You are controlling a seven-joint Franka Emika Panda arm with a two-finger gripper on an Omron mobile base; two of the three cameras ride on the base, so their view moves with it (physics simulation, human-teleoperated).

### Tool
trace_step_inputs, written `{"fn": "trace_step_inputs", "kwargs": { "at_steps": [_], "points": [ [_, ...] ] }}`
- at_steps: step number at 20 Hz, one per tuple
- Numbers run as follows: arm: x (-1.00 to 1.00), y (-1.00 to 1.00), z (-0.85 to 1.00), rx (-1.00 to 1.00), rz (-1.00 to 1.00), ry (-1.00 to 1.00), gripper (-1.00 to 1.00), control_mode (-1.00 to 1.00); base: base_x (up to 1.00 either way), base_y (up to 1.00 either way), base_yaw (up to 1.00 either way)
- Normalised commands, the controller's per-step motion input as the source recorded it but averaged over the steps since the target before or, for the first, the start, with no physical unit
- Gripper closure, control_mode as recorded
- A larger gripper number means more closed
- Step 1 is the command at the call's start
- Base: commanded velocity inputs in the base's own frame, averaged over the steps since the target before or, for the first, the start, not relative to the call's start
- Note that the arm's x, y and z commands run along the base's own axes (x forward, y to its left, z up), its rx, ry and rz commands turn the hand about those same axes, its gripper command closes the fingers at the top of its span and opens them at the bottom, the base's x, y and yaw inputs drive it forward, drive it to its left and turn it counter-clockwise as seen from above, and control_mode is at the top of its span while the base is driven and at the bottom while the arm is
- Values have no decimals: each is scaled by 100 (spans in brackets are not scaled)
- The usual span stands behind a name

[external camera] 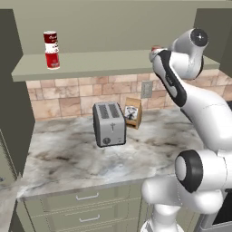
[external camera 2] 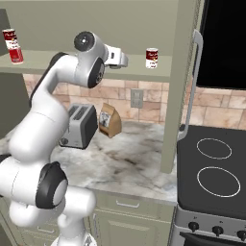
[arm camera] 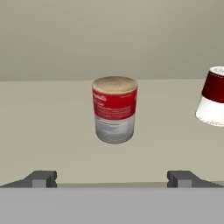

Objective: Stack two cans on top of the other two cans in the cabinet.

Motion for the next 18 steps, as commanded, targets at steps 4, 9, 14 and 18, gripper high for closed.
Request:
{"fn": "trace_step_inputs", "kwargs": {
  "at_steps": [4,9,14,18],
  "points": [
    [19,-1,0,0,1,0,-100,-100,0,0,0],
    [19,-4,0,0,0,2,-100,-100,0,0,0],
    [20,-2,0,0,0,1,-100,-100,0,0,0],
    [19,-1,0,0,0,0,-100,-100,0,0,0]
  ]
}}
